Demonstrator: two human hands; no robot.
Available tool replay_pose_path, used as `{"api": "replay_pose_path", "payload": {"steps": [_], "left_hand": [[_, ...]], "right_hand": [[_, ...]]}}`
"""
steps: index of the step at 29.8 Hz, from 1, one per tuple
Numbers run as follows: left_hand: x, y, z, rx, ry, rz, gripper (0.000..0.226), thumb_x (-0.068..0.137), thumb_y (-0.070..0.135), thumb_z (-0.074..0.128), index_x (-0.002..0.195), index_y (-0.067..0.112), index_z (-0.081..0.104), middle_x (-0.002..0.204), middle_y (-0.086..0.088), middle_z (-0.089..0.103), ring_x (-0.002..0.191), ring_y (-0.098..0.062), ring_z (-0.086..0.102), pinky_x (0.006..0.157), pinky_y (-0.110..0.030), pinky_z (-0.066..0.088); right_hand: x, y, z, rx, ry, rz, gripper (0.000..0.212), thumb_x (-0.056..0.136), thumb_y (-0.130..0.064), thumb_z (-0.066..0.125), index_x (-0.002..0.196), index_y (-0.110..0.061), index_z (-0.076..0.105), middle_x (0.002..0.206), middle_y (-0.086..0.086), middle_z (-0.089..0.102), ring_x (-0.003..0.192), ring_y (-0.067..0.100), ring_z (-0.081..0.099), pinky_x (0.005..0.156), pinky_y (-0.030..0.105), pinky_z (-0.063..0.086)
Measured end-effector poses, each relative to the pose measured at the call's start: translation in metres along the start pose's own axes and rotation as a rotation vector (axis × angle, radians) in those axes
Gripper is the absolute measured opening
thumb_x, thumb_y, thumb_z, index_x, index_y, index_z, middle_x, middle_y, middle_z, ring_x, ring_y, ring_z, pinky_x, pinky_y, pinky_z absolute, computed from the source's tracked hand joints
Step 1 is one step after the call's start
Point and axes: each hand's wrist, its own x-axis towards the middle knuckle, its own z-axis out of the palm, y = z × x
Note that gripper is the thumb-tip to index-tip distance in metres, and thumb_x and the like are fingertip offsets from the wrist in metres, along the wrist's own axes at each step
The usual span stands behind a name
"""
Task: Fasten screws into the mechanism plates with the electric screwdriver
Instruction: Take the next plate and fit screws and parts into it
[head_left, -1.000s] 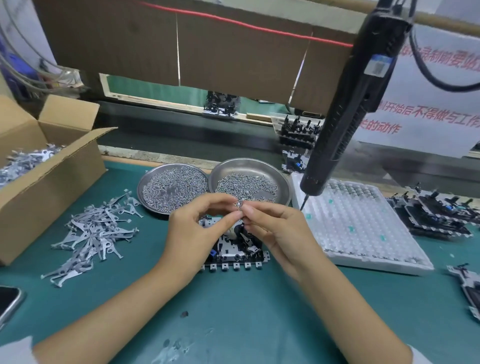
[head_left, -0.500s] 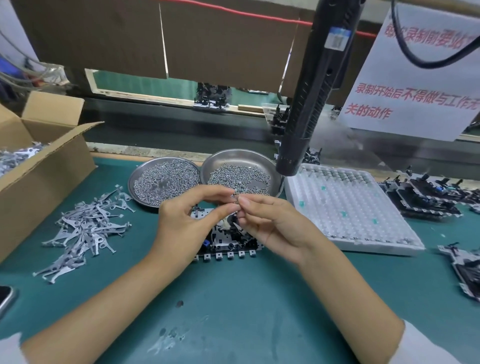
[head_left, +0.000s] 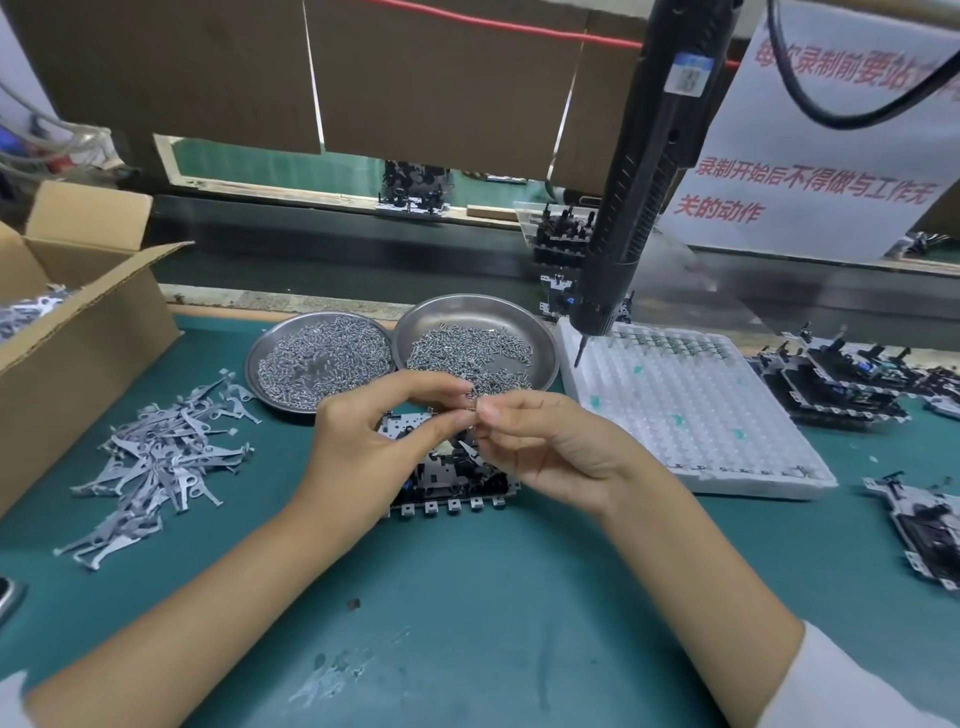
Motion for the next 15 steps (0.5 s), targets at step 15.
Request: {"api": "replay_pose_path", "payload": {"steps": [15], "left_hand": [[-0.004,0.003,0.003,-0.032,0.001,-0.081,0.015,0.08,0.023,0.069,0.093,0.03,0.072,0.089,0.006,0.07,0.086,-0.007,0.064,0.079,-0.014,0.046]], "right_hand": [[-0.025,-0.034,-0.021,-0.414,-0.068,-0.011,0.017,0.069,-0.019,0.075,0.086,-0.018,0.074,0.081,0.003,0.071,0.075,0.011,0.066,0.074,0.02,0.053]]}}
